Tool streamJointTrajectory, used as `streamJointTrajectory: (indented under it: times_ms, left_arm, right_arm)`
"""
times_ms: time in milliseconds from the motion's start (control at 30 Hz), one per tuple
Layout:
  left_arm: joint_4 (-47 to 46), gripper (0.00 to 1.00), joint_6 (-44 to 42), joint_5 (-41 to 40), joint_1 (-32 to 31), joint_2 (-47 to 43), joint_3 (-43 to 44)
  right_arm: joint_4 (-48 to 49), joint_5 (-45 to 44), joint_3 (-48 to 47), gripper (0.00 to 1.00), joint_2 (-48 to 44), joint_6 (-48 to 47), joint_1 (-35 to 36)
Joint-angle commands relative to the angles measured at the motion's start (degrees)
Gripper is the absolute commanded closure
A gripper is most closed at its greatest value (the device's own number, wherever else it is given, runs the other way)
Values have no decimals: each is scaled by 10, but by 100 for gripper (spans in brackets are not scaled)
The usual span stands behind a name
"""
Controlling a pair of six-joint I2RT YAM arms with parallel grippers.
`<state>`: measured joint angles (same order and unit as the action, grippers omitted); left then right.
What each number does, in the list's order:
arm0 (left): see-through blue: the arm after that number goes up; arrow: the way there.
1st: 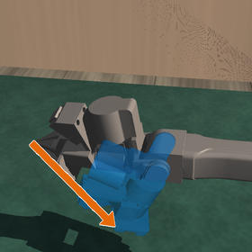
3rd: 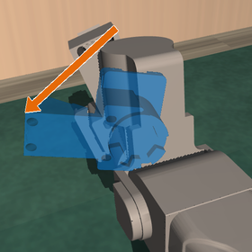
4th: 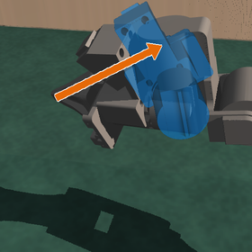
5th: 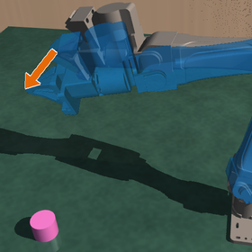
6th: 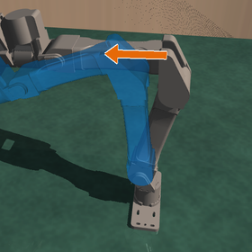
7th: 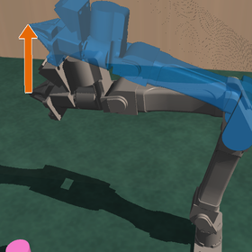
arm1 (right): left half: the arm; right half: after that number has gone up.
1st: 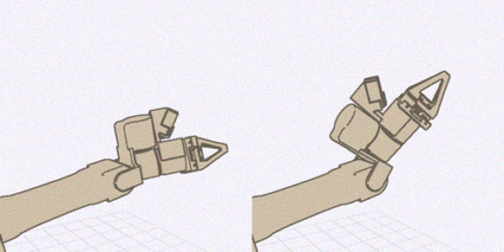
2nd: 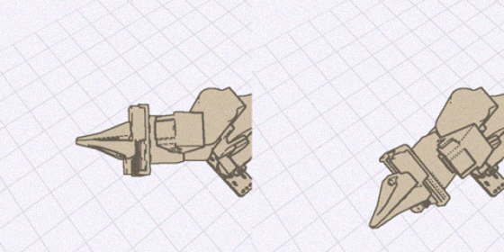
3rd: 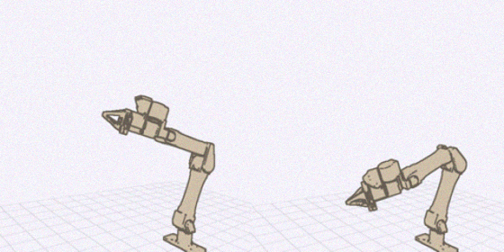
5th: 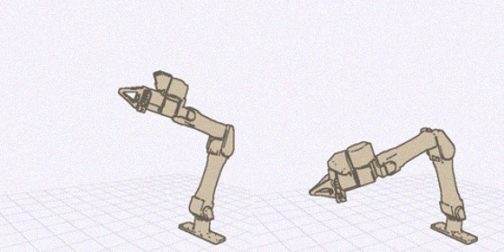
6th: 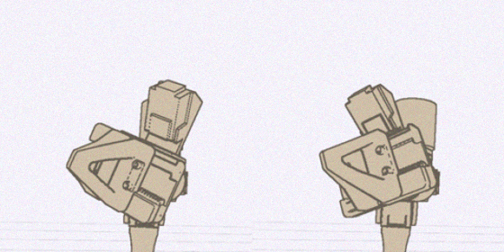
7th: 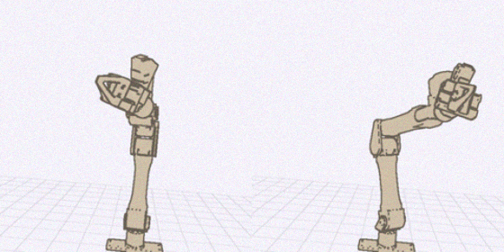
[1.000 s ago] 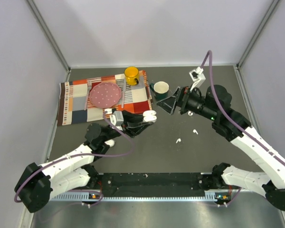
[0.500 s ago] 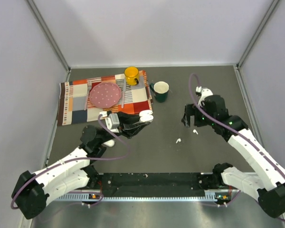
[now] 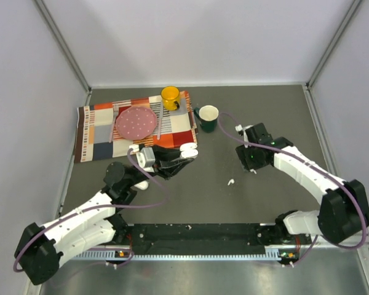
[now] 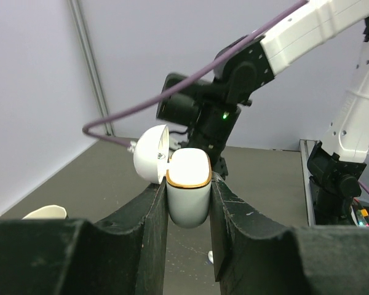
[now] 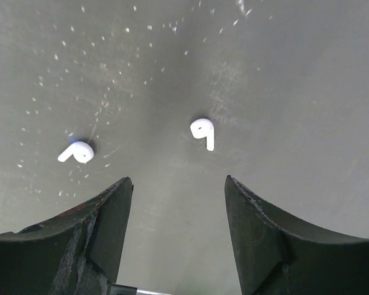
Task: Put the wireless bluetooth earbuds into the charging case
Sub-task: Pick up the earbud from the center of the board.
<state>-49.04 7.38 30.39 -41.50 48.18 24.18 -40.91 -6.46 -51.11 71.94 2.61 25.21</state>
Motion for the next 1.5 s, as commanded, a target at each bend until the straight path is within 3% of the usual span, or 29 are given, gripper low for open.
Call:
streamJointTrajectory:
  times_ms: [0,567,1167,1467]
  left_arm:
    - [-9,100,-9,-7,-2,-26,-1]
    - [7,100,-26,-17,-1,-36,-5]
    - [36,100,-42,-33,-1,-57,-9]
    - [46,100,-47,-39,0,-63,-9]
  right_arm:
    - [-10,-5,-24,38,33,-5,0]
    - [6,51,-34,47,116,10,-56]
    - [40,55,-40,48,179,47,-82]
    - [51,101,-27,49,189,75,-98]
